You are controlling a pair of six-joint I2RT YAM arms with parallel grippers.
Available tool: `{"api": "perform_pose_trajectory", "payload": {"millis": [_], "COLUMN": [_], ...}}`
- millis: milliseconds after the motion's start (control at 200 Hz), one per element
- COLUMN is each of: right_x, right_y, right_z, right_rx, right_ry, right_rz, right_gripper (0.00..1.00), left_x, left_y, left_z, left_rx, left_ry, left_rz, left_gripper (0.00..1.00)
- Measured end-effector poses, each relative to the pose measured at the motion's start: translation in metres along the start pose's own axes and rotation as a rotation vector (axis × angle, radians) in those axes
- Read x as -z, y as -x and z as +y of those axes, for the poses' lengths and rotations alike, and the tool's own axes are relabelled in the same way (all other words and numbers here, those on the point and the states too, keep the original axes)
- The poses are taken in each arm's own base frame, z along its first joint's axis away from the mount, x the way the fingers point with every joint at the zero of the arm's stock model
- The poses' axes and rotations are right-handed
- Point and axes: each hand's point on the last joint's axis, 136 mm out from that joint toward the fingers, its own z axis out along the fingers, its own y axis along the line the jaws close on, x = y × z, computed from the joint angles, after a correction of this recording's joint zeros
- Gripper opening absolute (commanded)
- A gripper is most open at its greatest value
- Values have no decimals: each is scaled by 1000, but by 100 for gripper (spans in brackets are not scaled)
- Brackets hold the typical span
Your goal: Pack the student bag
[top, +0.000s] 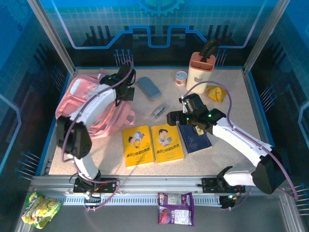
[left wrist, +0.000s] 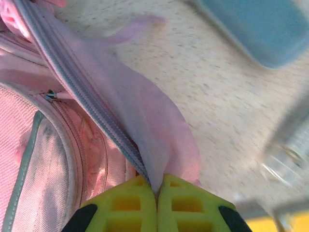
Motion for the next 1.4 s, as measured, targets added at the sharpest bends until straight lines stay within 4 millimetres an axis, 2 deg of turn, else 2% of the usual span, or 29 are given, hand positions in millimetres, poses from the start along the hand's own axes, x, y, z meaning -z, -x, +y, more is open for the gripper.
{"api": "perform_pose_trajectory", "payload": {"millis": [105,185,265,300,355,410,430,575,615,720,780,820,910,1015,1151,1261,1396], "right_x": [15,22,23,22,22,21,20,6,1,-13,-23,-31,-49,-70,-99,-124,-148], "right_y": [3,6,6,5,6,6,6,2,1,1,2,3,5,3,-3,-6,-12], "right_z": [0,-3,-4,-3,1,6,7,20,26,40,52,60,82,107,140,161,174], "right_rx": [10,-1,-7,-8,-10,-15,-17,-41,-47,-42,-33,-26,-8,27,74,103,130], "right_ry": [-30,-44,-48,-45,-32,-10,-3,50,73,123,147,164,202,246,298,321,324], "right_rz": [-44,-65,-67,-66,-68,-66,-64,-15,3,43,73,90,132,180,243,285,315], "right_gripper": [100,100,100,100,100,100,100,100,100,100,100,100,99,96,93,90,83], "left_x": [25,27,21,17,13,14,15,44,52,64,60,57,48,41,30,20,7], "left_y": [-37,-75,-114,-130,-146,-153,-153,-130,-124,-117,-119,-122,-140,-163,-188,-211,-231], "left_z": [-20,-34,-44,-46,-48,-49,-50,-51,-48,-24,3,19,59,90,125,143,143], "left_rx": [-46,-63,-58,-52,-34,-19,-12,91,137,316,449,532,725,887,1067,1170,1232], "left_ry": [-103,-184,-250,-269,-287,-303,-312,-367,-377,-369,-323,-291,-210,-130,-19,67,108], "left_rz": [-5,53,137,177,222,238,235,101,61,-8,-24,-29,-29,-15,8,46,84], "left_gripper": [0,0,5,11,25,49,54,65,71,73,76,82,90,99,99,99,99]}}
